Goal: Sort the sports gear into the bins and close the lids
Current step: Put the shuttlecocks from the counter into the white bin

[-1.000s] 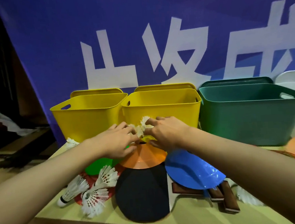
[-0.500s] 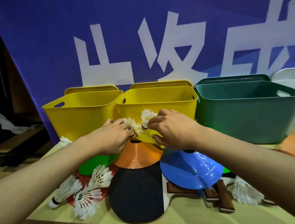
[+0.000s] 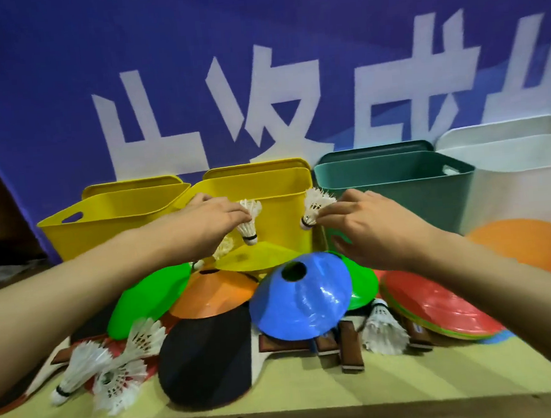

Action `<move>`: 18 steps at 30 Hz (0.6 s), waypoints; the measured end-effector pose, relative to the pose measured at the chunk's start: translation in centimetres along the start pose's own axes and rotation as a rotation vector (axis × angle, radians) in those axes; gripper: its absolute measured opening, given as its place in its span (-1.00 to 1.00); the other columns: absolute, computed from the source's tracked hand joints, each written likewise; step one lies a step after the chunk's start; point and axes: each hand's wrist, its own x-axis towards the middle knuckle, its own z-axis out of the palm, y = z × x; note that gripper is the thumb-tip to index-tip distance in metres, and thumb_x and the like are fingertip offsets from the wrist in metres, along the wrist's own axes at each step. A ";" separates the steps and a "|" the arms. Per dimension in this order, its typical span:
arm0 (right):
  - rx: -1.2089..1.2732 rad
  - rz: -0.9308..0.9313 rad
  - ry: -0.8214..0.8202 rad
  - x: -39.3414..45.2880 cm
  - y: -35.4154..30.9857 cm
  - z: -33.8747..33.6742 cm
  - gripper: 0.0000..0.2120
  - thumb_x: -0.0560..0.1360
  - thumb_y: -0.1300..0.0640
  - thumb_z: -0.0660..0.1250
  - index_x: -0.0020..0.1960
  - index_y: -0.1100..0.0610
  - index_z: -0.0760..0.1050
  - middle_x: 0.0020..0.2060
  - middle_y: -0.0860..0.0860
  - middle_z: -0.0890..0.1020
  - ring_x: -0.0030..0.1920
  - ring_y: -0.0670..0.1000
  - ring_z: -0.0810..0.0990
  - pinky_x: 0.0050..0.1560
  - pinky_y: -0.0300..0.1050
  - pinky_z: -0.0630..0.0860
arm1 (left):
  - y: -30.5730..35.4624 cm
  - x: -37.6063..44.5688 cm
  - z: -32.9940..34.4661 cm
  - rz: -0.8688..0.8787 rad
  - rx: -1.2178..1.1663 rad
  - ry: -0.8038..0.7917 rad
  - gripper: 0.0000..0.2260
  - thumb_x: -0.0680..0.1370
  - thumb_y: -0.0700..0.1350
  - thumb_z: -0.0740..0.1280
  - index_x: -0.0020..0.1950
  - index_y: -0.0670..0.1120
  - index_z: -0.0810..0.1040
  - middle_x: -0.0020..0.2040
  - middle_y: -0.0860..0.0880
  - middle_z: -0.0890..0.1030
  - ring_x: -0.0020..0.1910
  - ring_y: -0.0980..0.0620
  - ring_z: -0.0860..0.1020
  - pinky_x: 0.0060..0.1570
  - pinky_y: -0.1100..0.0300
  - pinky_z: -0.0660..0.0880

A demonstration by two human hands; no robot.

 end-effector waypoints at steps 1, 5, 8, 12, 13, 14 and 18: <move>-0.009 -0.005 -0.010 -0.4 0.1 0.0 -0.53 0.49 -0.07 0.04 0.23 0.00 0.59 0.20 -0.10 0.64 0.04 0.16 0.55 -0.05 0.08 0.55 | 0.1 0.2 -0.4 -0.004 0.013 -0.007 -0.38 0.59 -0.33 0.25 0.59 0.08 0.28 0.58 0.16 0.30 0.48 0.10 0.27 0.33 0.09 0.20; -0.084 0.042 -0.030 -4.1 3.0 -1.6 -0.58 0.49 -0.04 0.11 0.21 0.02 0.60 0.20 -0.10 0.65 0.05 0.16 0.57 -0.05 0.09 0.56 | 1.9 3.7 -2.6 0.081 0.026 0.086 -0.52 0.63 -0.24 0.21 0.52 0.11 0.39 0.49 0.18 0.42 0.44 0.09 0.30 0.27 0.08 0.23; -0.144 0.130 0.005 -7.2 6.7 -3.3 -0.68 0.48 0.02 0.32 0.20 0.03 0.62 0.20 -0.08 0.66 0.03 0.16 0.58 -0.06 0.09 0.59 | 4.3 7.8 -5.2 0.139 -0.007 0.142 -0.54 0.62 -0.24 0.19 0.49 0.09 0.44 0.46 0.14 0.46 0.44 0.05 0.31 0.23 0.08 0.23; -0.221 0.246 0.008 -9.6 11.3 -6.3 -0.68 0.50 0.03 0.38 0.23 0.03 0.63 0.23 -0.05 0.66 0.08 0.17 0.59 0.00 0.11 0.60 | 7.6 13.4 -8.3 0.188 0.019 0.171 -0.61 0.66 -0.18 0.18 0.45 0.10 0.46 0.43 0.13 0.49 0.42 0.04 0.35 0.25 0.08 0.28; -0.239 0.271 -0.001 -10.0 12.7 -6.9 -0.67 0.53 0.02 0.36 0.27 0.03 0.62 0.25 -0.05 0.65 0.11 0.16 0.59 0.03 0.12 0.60 | 8.4 14.8 -9.0 0.205 0.034 0.185 -0.64 0.66 -0.16 0.19 0.43 0.10 0.48 0.40 0.12 0.51 0.39 0.03 0.37 0.27 0.04 0.31; -0.261 0.296 -0.012 -10.2 14.3 -7.4 -0.65 0.56 0.00 0.33 0.31 0.03 0.60 0.28 -0.05 0.63 0.14 0.14 0.58 0.06 0.13 0.60 | 9.2 16.1 -9.7 0.220 0.049 0.197 -0.66 0.66 -0.15 0.20 0.41 0.09 0.49 0.37 0.11 0.53 0.37 0.03 0.39 0.28 0.01 0.33; -0.343 0.451 -0.118 -10.0 20.6 -7.0 -0.65 0.62 0.00 0.21 0.36 -0.03 0.56 0.31 -0.05 0.61 0.19 0.11 0.54 0.07 0.08 0.59 | 11.5 20.4 -11.9 0.242 0.052 0.197 -0.71 0.67 -0.09 0.25 0.39 0.05 0.52 0.30 0.06 0.58 0.30 0.00 0.44 0.24 -0.07 0.40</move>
